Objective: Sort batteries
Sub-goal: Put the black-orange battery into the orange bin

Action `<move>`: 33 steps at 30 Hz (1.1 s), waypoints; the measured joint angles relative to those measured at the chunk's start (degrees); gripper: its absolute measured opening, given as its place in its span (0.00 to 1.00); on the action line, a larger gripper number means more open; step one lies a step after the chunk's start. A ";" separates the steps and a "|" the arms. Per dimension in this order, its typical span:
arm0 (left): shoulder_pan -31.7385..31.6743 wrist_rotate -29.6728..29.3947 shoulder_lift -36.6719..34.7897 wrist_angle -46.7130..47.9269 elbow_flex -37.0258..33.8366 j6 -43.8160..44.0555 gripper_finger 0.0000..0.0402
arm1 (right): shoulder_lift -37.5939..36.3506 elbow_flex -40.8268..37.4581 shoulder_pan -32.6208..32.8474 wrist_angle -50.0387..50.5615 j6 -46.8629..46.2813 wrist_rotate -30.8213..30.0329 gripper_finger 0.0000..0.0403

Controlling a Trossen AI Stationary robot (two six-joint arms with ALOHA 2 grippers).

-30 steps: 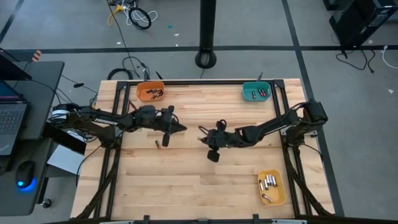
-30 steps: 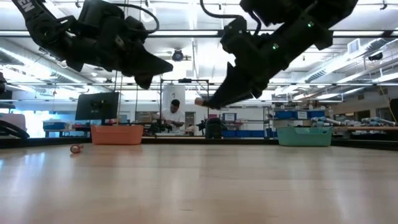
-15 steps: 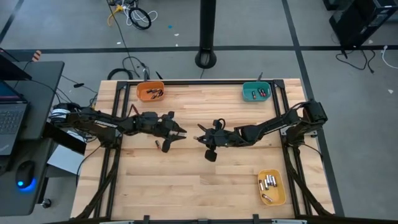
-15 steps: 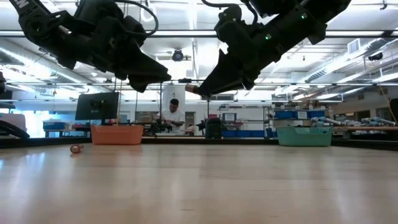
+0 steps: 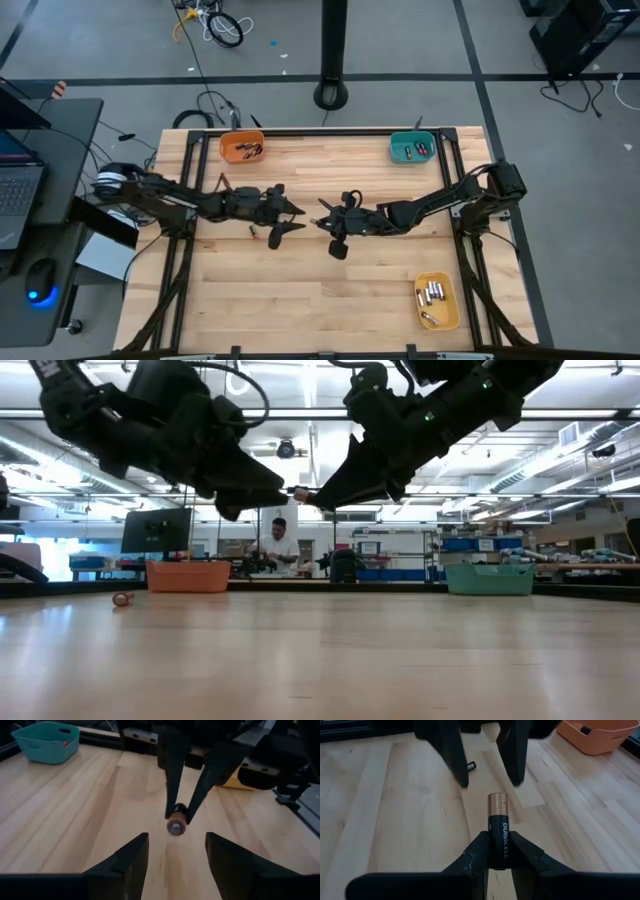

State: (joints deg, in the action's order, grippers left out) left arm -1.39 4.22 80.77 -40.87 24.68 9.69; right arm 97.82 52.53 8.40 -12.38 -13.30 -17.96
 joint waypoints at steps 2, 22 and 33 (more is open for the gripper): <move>0.02 0.50 2.40 -1.40 1.48 0.01 0.51 | 0.00 0.02 0.04 0.02 0.02 0.04 0.15; 0.02 7.01 10.77 -0.83 7.54 1.27 0.43 | 0.00 0.04 0.09 0.36 0.46 1.14 0.15; -0.02 6.77 10.77 -2.05 7.39 1.73 0.20 | -0.04 0.07 0.15 0.37 0.73 1.41 0.15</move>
State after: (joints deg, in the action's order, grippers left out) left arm -1.41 10.99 91.55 -42.92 32.08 11.42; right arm 97.78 52.60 8.56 -12.01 -12.57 -16.55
